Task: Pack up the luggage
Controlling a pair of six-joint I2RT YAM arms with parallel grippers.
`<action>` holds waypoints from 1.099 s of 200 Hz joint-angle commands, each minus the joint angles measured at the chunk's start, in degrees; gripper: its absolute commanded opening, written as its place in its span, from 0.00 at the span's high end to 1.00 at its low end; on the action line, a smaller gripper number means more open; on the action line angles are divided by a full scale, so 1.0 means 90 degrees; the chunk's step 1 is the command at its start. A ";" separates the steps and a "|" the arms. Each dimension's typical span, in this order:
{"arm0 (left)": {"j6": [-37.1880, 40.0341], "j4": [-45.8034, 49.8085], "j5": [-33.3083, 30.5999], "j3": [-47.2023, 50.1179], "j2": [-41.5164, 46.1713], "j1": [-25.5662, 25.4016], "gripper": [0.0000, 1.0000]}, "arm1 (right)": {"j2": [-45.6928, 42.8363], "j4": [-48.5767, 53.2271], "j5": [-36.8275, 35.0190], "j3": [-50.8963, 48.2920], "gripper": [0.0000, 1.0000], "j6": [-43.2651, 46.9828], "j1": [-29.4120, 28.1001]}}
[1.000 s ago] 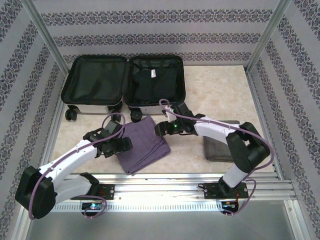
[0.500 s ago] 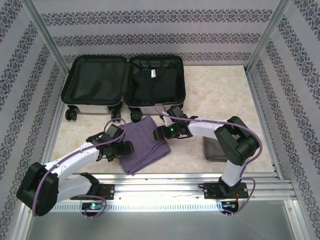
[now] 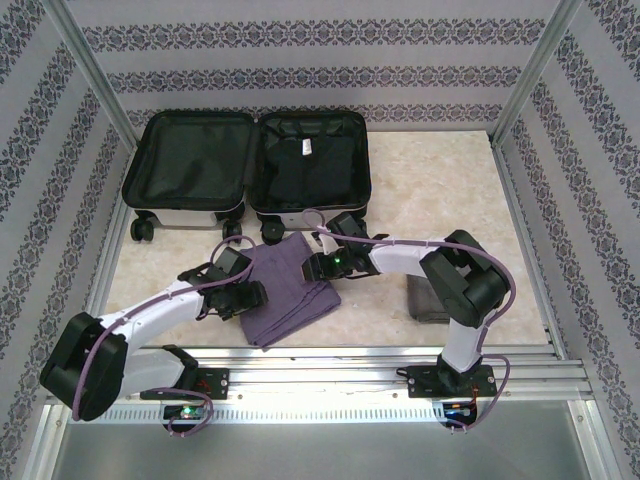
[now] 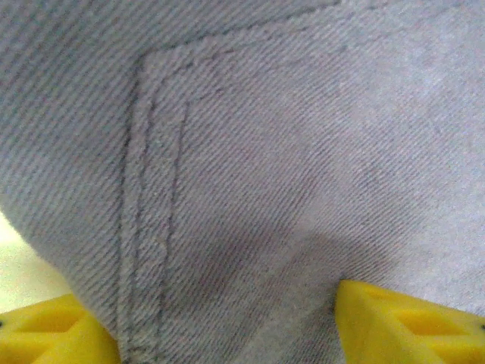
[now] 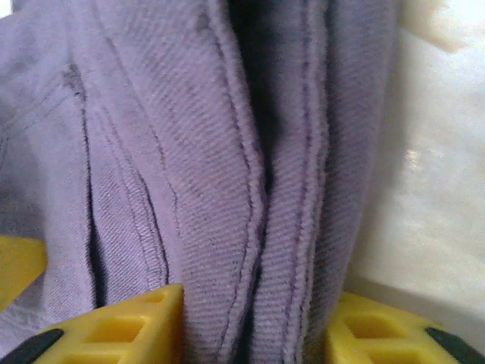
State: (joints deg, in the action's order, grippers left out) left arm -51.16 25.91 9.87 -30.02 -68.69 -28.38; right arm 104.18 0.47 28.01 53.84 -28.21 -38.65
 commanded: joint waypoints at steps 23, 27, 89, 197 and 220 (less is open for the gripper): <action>0.0218 -0.0411 0.0043 -0.0255 -0.0218 0.0068 0.68 | -0.0192 -0.0006 0.0259 0.0098 0.86 0.0114 -0.0069; 0.0240 -0.0400 0.0047 -0.0287 -0.0215 0.0068 0.70 | -0.0209 0.0012 0.0263 0.0101 0.89 0.0121 -0.0065; 0.0582 0.0048 0.0065 -0.0803 -0.0100 0.0067 0.98 | -0.0726 0.0382 0.0055 0.0168 1.00 0.0303 -0.0070; 0.1063 0.0992 -0.0077 -0.1948 0.0782 0.0077 1.00 | -0.2172 0.1022 0.0022 0.0432 1.00 0.0465 0.0044; 0.1145 0.1022 -0.0070 -0.2200 0.0775 0.0087 1.00 | -0.2435 0.1085 0.0052 0.0414 1.00 0.0430 0.0170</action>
State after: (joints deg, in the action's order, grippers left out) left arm -43.03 34.44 10.13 -45.98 -62.83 -28.38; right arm 86.00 9.61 27.64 55.59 -25.28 -38.33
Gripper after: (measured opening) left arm 0.149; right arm 0.098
